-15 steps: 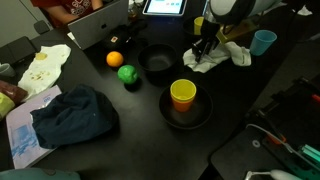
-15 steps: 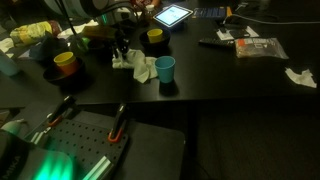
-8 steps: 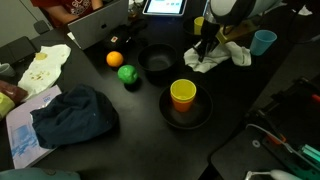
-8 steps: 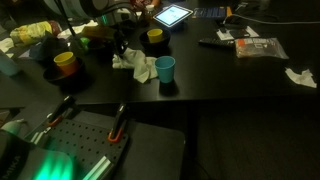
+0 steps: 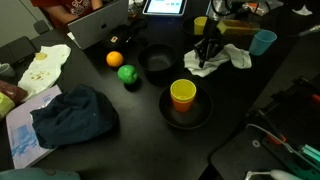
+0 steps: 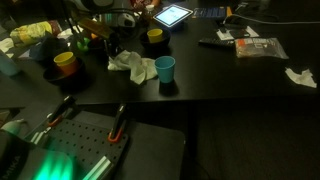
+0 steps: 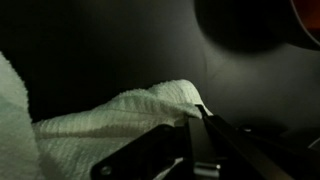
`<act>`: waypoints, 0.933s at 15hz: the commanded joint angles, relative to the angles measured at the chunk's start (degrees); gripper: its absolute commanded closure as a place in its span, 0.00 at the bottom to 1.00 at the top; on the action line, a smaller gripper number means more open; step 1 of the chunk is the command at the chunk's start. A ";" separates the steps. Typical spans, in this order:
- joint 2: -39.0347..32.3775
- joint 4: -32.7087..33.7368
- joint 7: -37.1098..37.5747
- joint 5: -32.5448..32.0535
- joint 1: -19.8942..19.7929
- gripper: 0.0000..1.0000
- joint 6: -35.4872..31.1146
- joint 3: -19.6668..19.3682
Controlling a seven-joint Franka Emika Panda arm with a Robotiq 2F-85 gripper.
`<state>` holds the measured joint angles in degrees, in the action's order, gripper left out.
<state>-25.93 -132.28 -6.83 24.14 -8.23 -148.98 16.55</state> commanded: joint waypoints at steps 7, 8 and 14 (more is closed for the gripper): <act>9.48 4.21 -4.47 8.65 0.61 0.99 15.75 -2.76; 10.78 4.38 -3.66 7.79 1.39 0.99 16.10 -3.59; 19.22 4.82 -2.45 7.07 4.90 0.99 18.11 -7.29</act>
<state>-11.59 -127.13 -10.56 31.53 -5.40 -132.91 11.35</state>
